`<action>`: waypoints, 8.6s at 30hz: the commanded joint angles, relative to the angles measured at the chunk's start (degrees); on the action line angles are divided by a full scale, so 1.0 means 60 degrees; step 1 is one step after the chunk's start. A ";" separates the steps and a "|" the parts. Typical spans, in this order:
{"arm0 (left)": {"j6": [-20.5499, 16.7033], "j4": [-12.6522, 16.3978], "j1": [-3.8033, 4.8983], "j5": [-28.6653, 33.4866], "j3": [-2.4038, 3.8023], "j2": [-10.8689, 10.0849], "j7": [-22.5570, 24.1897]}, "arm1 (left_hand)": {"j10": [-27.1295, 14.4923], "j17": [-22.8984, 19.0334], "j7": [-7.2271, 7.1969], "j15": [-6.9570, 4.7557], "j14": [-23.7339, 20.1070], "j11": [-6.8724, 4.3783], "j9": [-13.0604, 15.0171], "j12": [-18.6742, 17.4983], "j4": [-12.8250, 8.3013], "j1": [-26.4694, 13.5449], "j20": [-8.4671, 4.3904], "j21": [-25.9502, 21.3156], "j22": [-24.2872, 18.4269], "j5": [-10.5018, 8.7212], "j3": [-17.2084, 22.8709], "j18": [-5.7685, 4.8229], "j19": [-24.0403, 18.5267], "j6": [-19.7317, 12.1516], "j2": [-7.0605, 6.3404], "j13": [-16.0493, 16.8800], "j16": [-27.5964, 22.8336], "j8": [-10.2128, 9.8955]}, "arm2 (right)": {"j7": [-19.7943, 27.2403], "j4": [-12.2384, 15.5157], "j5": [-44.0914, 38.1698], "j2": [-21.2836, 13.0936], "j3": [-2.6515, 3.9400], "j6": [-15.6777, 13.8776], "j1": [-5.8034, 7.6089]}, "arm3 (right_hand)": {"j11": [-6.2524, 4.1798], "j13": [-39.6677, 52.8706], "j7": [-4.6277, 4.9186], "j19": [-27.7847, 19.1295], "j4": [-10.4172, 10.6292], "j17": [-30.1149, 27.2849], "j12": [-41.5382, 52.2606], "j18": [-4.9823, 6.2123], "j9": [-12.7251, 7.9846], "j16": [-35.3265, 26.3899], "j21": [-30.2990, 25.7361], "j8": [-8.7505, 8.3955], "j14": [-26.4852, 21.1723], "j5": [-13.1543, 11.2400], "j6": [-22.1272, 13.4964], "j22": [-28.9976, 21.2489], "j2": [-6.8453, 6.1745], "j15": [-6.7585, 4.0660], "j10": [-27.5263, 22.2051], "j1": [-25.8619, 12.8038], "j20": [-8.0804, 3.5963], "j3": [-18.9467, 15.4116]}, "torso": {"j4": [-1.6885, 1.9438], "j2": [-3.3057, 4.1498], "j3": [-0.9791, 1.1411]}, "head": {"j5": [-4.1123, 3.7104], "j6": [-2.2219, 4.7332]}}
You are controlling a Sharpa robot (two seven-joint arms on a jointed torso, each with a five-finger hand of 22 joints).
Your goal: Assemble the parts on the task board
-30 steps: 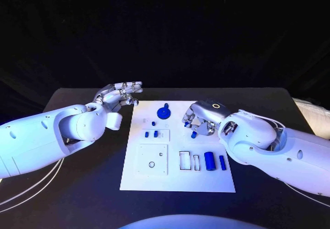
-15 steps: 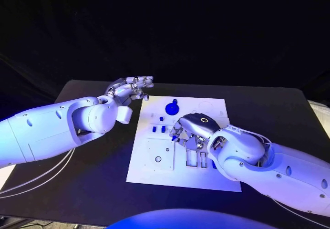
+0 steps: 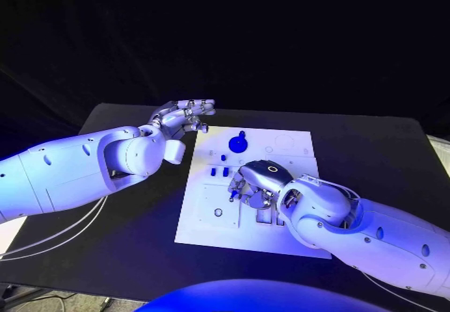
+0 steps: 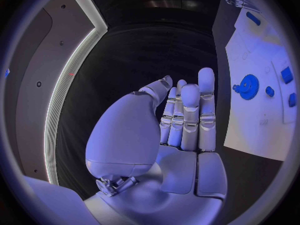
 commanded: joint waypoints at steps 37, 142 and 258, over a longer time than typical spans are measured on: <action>0.0248 0.0051 -0.0001 -0.0159 0.0004 0.0015 -0.0025 | -0.0101 -0.0034 -0.0018 0.0000 -0.0082 -0.0026 -0.0015 0.0081 -0.0028 0.0121 -0.0005 -0.0076 -0.0031 0.0048 -0.0030 0.0093 -0.0067 -0.0091 0.0014 0.0019 -0.0024 0.0041 | -0.0369 -0.0209 -0.0734 0.0312 -0.0252 0.0923 -0.0006 | 0.0114 -0.0030 0.0123 -0.0067 -0.0074 -0.0113 -0.0134 -0.0017 -0.0015 -0.0006 -0.0046 -0.0118 0.0323 0.0106 -0.0164 -0.0099 -0.0139 0.0138 -0.0117 -0.0470 0.0172 -0.0030 | 0.0009 -0.0008 0.0000 | 0.0074 -0.0124; 0.0463 -0.0055 -0.0029 -0.0208 -0.0052 -0.0008 -0.0196 | -0.0145 -0.0067 -0.0013 0.0008 -0.0105 -0.0019 -0.0014 0.0110 -0.0039 0.0126 0.0003 -0.0131 -0.0071 0.0047 -0.0048 0.0101 -0.0087 -0.0105 0.0032 0.0027 -0.0031 0.0044 | -0.0967 0.0671 -0.0198 -0.1915 0.0637 -0.0725 0.0444 | 0.0036 0.0000 0.0061 0.0019 0.0309 -0.0294 0.0449 -0.0011 -0.0041 0.0022 -0.0174 0.0136 0.0362 -0.0047 -0.0277 -0.0145 -0.0092 0.0159 0.0036 -0.0334 0.0199 -0.0387 | -0.0138 -0.0062 -0.0011 | -0.0308 0.0138; 0.0580 0.0072 -0.0133 -0.0208 -0.0135 -0.0024 -0.0278 | -0.0234 -0.0169 -0.0005 0.0019 -0.0163 -0.0007 -0.0009 0.0201 -0.0068 0.0133 0.0015 -0.0181 -0.0096 0.0044 -0.0102 0.0105 -0.0097 -0.0120 0.0069 0.0050 -0.0052 0.0065 | -0.2499 0.2729 0.3376 -0.4411 0.0533 -0.1774 -0.0440 | -0.0318 0.2663 -0.0043 0.0512 0.1611 0.0788 0.3773 -0.0192 -0.0037 0.1194 0.0434 0.0407 0.0514 0.2357 -0.0970 0.0703 -0.0436 -0.0116 0.1337 -0.1625 -0.0045 -0.3703 | -0.0575 -0.0197 -0.0013 | -0.0678 0.0243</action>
